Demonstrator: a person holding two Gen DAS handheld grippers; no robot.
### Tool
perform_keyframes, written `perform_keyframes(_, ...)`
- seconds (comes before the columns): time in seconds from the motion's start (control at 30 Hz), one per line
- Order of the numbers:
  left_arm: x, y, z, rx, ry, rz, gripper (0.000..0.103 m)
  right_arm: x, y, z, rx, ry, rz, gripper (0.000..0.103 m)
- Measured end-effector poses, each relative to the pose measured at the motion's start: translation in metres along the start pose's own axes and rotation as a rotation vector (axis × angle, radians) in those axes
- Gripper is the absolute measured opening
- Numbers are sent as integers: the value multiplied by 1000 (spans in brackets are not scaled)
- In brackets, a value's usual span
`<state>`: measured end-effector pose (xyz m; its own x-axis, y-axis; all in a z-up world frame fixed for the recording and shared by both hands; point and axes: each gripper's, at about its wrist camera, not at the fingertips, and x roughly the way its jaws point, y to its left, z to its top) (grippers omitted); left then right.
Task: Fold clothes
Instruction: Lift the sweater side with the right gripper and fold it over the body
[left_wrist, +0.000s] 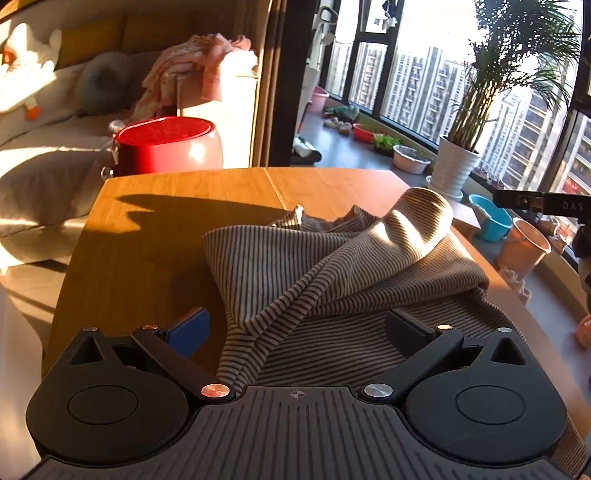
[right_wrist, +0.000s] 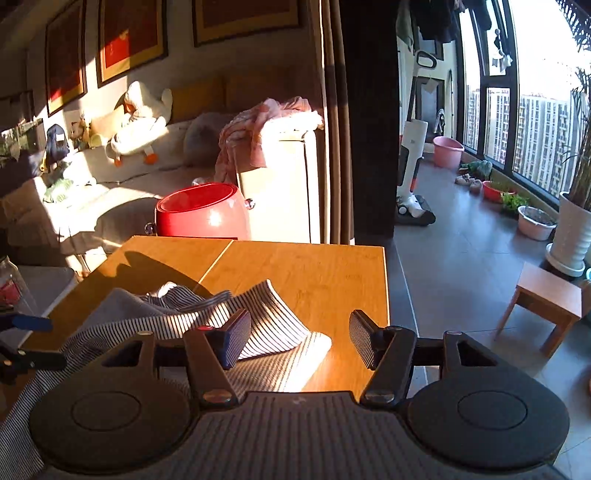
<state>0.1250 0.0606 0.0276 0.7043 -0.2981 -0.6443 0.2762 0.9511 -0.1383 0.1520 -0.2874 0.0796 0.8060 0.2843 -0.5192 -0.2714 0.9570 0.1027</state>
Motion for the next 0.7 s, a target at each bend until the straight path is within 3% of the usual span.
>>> perform_keyframes(0.1,2,1,-2,-4,9,-7,103,33,14,6,-1,5,10,60)
perform_keyframes(0.23,-1,6,-2,-18,16,-17,103,103,34,4,-20,51,-52,62)
perform_keyframes(0.27,-3,7,-2,-23,17,-22,103,120,37,3,-9,83,-48,56)
perform_keyframes(0.3,-4,9,-2,-28,18,-28,103,133,39,1,2,123,-35,23)
perform_keyframes(0.33,-6,10,0,-32,18,-34,103,143,45,2,5,152,-14,7)
perform_keyframes(0.37,-7,10,1,-33,16,-37,103,142,49,5,3,139,2,7)
perform_keyframes(0.43,-8,11,2,-34,9,-40,103,115,61,23,-26,32,45,7)
perform_keyframes(0.57,-3,7,3,-38,10,-49,103,38,57,63,-30,-179,124,7)
perform_keyframes(0.63,-2,5,1,-39,11,-54,103,5,48,67,-60,-235,129,8)
perform_keyframes(0.7,-1,3,-2,-34,15,-56,103,-15,39,49,-143,-229,79,14)
